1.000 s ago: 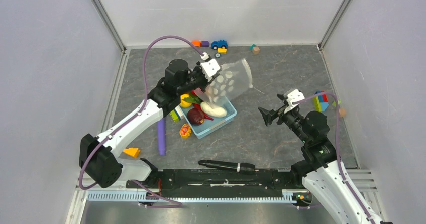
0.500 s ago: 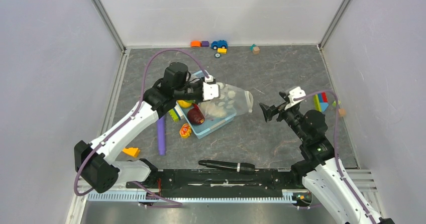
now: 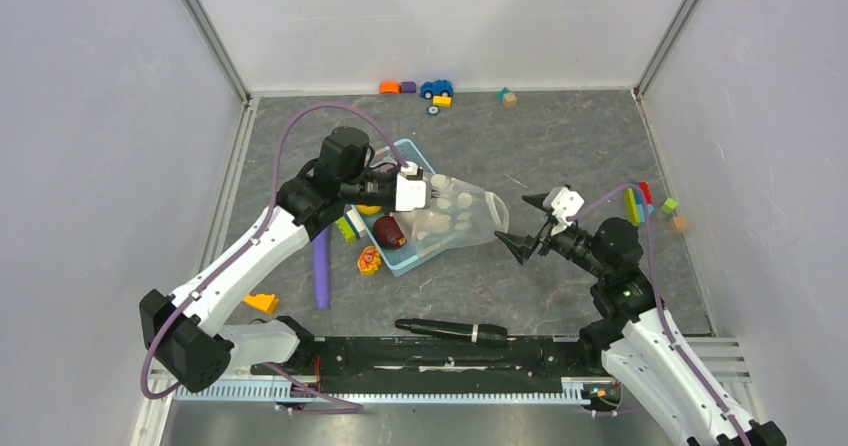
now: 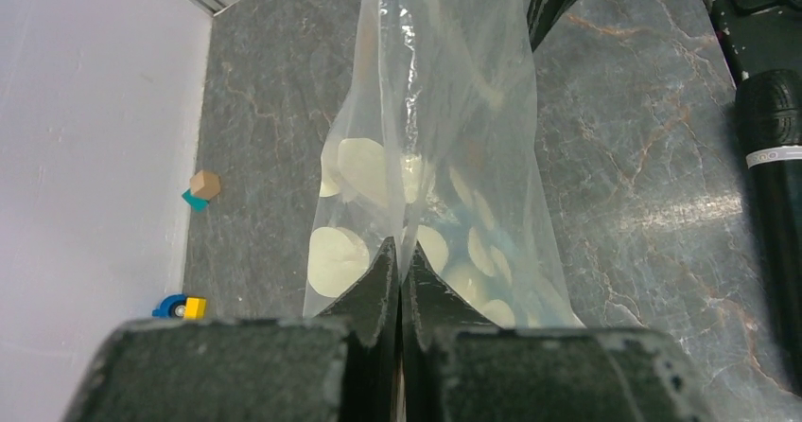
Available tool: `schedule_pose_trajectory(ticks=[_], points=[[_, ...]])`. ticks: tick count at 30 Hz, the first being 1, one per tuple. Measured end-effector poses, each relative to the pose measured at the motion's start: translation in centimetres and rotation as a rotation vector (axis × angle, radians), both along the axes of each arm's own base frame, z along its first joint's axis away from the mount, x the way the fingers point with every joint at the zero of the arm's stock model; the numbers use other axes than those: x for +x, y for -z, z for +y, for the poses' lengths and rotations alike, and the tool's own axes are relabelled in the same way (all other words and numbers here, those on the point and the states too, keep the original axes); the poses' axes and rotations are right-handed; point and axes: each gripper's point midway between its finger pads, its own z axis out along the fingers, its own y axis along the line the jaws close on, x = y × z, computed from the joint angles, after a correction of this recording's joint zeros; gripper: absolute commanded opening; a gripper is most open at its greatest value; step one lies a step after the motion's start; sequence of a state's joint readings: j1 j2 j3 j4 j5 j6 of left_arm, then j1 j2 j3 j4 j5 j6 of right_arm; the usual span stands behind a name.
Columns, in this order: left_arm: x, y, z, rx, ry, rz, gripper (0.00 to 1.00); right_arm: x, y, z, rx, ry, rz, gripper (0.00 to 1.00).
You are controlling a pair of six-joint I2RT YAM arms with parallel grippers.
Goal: Place the food in the zip-top bag and seal the zipper
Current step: Pick up the zipper food storage bag at the center of the board.
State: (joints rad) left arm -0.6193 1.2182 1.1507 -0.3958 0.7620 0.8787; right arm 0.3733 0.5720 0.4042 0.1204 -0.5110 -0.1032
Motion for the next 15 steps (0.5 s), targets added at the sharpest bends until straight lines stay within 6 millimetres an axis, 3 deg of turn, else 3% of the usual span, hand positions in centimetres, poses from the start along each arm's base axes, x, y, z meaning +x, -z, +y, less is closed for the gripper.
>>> schedule_pose_trajectory(ticks=[4, 10, 15], points=[[-0.3, 0.5, 0.2, 0.019, 0.005, 0.010, 0.02, -0.8, -1.6, -0.3, 0.024, 0.000, -0.068, 0.98], [-0.5, 0.9, 0.4, 0.037, 0.015, 0.010, 0.02, -2.8, -6.4, -1.8, 0.136, 0.044, -0.301, 0.98], [-1.0, 1.1, 0.6, 0.043, 0.029, 0.014, 0.02, -2.7, -7.3, -2.4, 0.171, 0.083, -0.340, 0.98]])
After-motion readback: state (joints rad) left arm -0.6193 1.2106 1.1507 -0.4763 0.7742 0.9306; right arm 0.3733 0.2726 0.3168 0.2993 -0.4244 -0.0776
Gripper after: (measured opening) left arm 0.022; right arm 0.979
